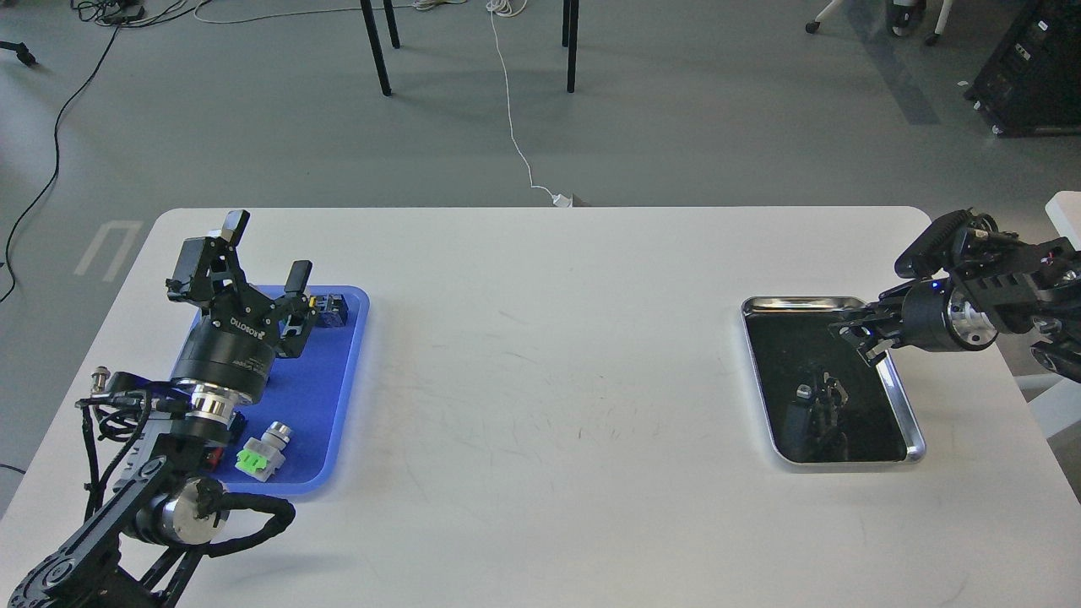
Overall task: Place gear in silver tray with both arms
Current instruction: 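Carry the gear over the silver tray and open the right gripper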
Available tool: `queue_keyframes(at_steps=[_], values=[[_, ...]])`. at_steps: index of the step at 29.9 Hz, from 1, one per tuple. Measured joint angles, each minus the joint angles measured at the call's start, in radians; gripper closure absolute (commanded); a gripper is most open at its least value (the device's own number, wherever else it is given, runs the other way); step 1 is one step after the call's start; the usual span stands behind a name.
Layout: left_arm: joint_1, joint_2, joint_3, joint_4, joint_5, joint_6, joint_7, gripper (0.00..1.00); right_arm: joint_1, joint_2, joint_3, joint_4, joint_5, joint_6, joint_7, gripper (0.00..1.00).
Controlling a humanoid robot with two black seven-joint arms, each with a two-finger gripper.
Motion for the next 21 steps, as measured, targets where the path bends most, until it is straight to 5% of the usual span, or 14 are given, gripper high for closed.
queue_keyframes(at_steps=[13,15,18,21], values=[[0.0,-0.009,-0.003,0.0,0.001,0.0,0.0,0.01,-0.03,0.068,0.002,-0.027,0.004,-0.003,0.0,0.77],[0.0,-0.009,-0.004,0.0,0.001,0.0,0.0,0.01,-0.037,0.083,0.002,-0.036,0.004,-0.004,0.0,0.64],[0.0,-0.009,-0.005,0.0,0.002,0.0,0.0,0.01,-0.042,0.092,0.002,-0.041,0.007,-0.007,0.0,0.3],[0.0,-0.009,-0.005,0.0,0.002,0.0,0.0,0.01,-0.043,0.089,0.014,-0.034,0.013,-0.017,0.0,0.11]])
